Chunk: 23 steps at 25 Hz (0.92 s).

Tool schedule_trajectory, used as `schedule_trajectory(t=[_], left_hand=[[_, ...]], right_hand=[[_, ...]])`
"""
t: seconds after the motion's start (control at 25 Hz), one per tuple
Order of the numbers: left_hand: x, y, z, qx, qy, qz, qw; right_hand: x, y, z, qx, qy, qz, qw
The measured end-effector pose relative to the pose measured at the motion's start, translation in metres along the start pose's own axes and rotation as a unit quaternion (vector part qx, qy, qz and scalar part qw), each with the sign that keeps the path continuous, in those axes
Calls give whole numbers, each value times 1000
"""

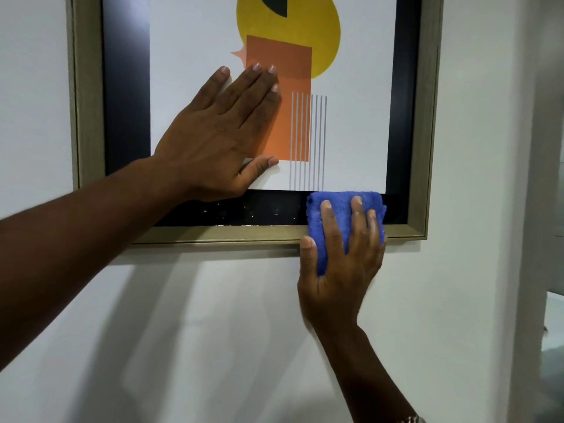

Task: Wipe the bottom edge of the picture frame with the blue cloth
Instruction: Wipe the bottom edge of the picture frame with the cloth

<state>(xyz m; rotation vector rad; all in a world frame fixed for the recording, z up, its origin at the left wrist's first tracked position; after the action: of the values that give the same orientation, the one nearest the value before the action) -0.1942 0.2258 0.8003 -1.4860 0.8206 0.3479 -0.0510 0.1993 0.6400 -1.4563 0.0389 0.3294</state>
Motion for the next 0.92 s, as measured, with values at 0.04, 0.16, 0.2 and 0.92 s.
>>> schedule_trajectory(t=[0.04,0.16,0.2,0.92], left_hand=[[-1,1,0,-1,-1,0,1000],[-4,3,1,-4,4,4,1000],[-5,5,1,-4,3,3,1000],[-35,21,-1,-27,-1,-15,1000]], right_hand=[[1,-1,-1,7,-3,17,1000],[-9,-2,4,-8,4,5,1000],[-12,0,5,-15,5,-3,1000],[-50,11,16,-46,27,-62,997]])
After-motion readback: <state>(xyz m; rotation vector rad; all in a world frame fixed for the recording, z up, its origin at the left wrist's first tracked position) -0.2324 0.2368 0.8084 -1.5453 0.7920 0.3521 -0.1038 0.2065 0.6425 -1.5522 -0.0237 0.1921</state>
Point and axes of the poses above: each hand's wrist, its own y-axis away from the middle knuckle, its own z-axis out of the palm, x = y × z, the point moved 8 cm from there along -y, towards the middle knuckle, and after that the axes turned 2 degrees about -x, right-handed, at the moved point
